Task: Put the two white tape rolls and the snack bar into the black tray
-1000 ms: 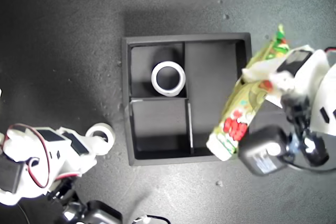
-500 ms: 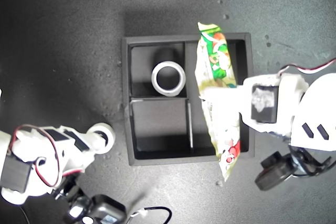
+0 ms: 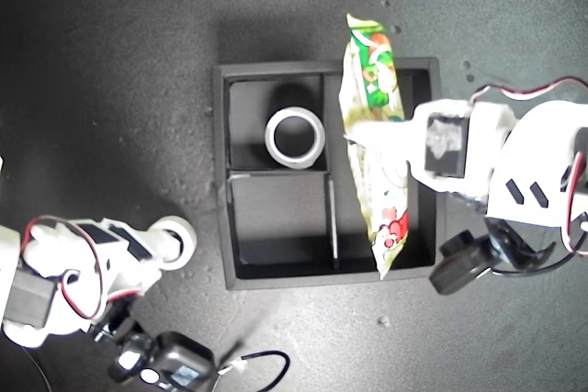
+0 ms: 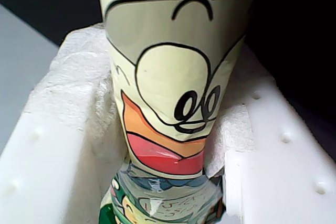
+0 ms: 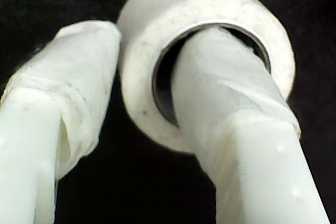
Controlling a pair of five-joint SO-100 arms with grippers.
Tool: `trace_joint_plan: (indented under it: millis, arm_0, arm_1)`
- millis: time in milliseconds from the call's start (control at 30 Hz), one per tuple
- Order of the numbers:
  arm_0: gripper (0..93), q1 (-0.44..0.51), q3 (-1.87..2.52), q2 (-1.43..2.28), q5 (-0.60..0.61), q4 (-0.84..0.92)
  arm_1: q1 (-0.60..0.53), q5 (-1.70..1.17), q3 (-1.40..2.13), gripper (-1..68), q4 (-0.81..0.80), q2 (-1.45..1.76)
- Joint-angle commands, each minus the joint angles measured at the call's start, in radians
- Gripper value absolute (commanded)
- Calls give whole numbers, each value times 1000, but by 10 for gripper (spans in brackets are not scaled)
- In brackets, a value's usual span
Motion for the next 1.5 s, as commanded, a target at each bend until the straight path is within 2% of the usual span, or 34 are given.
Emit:
trace_joint_plan:
  millis: [0, 167, 300, 467, 600, 767, 933, 1067, 1200, 1367, 1467]
  arm_0:
    - [79, -18, -8, -2, 12, -15]
    - [83, -20, -20, -77, 2, -40]
    - [83, -12, -40, -146, -28, -49]
    - [0, -31, -23, -92, -20, -41]
    - [0, -61, -60, 12, 20, 81]
    - [0, -115, -206, 147, 109, 284]
    - [0, -156, -390, 155, 255, 285]
    - [0, -169, -499, 18, 319, 192]
    - [0, -169, -555, -126, 322, 107]
    - [4, -153, -541, -213, 290, 28]
    - [39, -153, -535, -230, 282, 15]
  arm_1:
    - [5, 9, 2, -3, -23, 11]
    - [29, 11, 48, 2, -51, 11]
    - [29, 2, 83, 108, -34, 11]
    - [-8, -25, 14, 158, 132, 25]
    - [-38, -35, -140, 177, 319, 25]
    - [-57, 63, -403, 138, 546, 25]
    - [9, 416, -555, -1, 684, 25]
    - [35, 632, -549, -2, 761, 26]
    - [41, 805, -508, -2, 885, 26]
    - [15, 887, -508, -2, 991, 26]
    - [5, 894, -532, -2, 1012, 26]
